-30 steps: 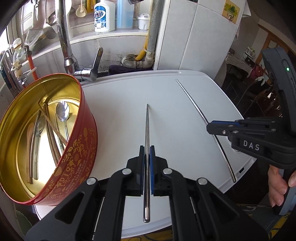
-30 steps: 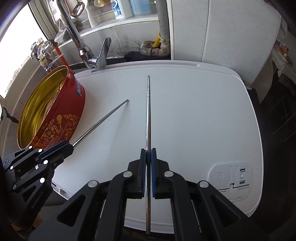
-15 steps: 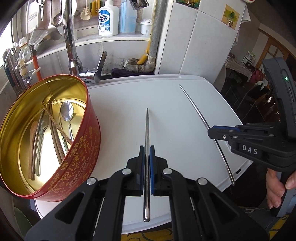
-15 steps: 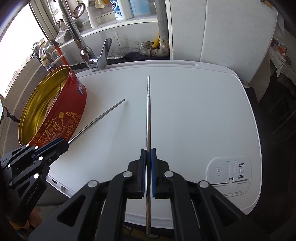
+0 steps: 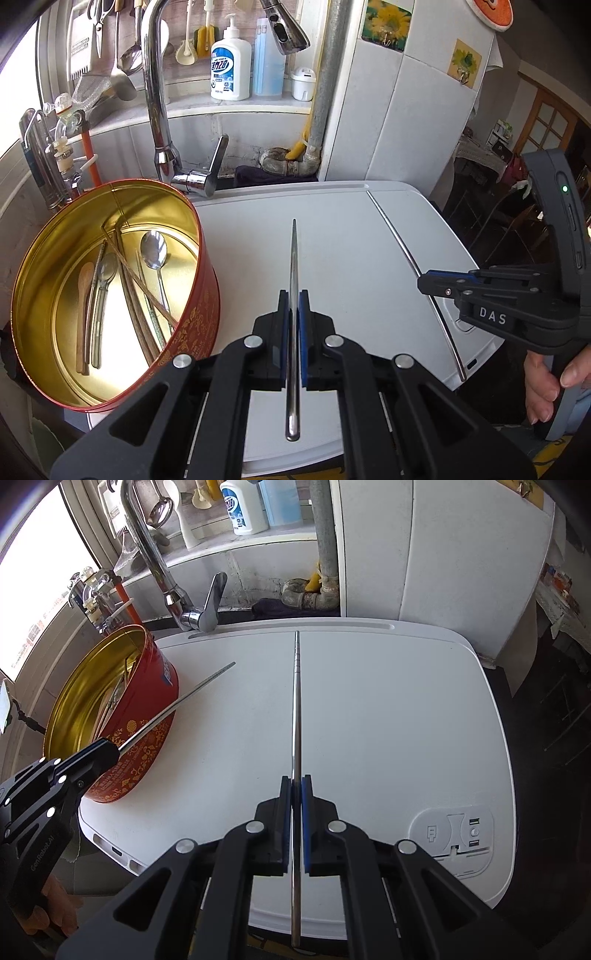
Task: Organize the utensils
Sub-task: 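Carry the silver chopstick with the left tool while the right tool carries its chopstick into the tin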
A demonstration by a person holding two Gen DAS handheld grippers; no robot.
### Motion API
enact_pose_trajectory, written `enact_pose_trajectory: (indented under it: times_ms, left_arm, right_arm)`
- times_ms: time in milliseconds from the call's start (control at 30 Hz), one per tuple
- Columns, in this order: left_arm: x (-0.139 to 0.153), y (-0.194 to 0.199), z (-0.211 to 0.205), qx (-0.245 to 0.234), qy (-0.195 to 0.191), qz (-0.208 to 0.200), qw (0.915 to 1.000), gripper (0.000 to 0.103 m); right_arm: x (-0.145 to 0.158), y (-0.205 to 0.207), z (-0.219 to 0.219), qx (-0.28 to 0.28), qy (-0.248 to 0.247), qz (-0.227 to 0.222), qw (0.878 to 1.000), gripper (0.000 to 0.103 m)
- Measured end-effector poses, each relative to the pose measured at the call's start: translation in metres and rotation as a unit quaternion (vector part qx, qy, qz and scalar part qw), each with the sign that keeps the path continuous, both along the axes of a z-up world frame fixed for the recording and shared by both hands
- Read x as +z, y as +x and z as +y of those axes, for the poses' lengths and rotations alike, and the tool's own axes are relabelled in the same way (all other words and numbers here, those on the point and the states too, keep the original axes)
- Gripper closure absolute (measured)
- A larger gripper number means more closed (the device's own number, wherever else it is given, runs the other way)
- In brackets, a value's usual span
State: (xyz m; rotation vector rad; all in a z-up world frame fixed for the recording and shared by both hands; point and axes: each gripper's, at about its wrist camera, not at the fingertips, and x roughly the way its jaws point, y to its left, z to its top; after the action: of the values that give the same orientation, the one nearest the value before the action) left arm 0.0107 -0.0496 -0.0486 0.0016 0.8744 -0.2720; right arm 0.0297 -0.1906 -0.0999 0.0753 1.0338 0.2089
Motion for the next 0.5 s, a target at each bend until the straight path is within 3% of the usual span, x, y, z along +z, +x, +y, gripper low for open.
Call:
enact_pose_trajectory:
  times_ms: [200,500]
  left_arm:
    - [0.027,-0.004,0.037,0.042,-0.001,-0.033,0.9985,0.098]
    - [0.048,-0.021,0.132,0.141,0.015,-0.062,0.9879,0.098]
  right_arm:
    - [0.037,0.010,0.040,0.044,0.017,-0.036,0.998,0.097]
    - [0.072,0.030,0.156,0.157,0.039,-0.062,0.985,0.097]
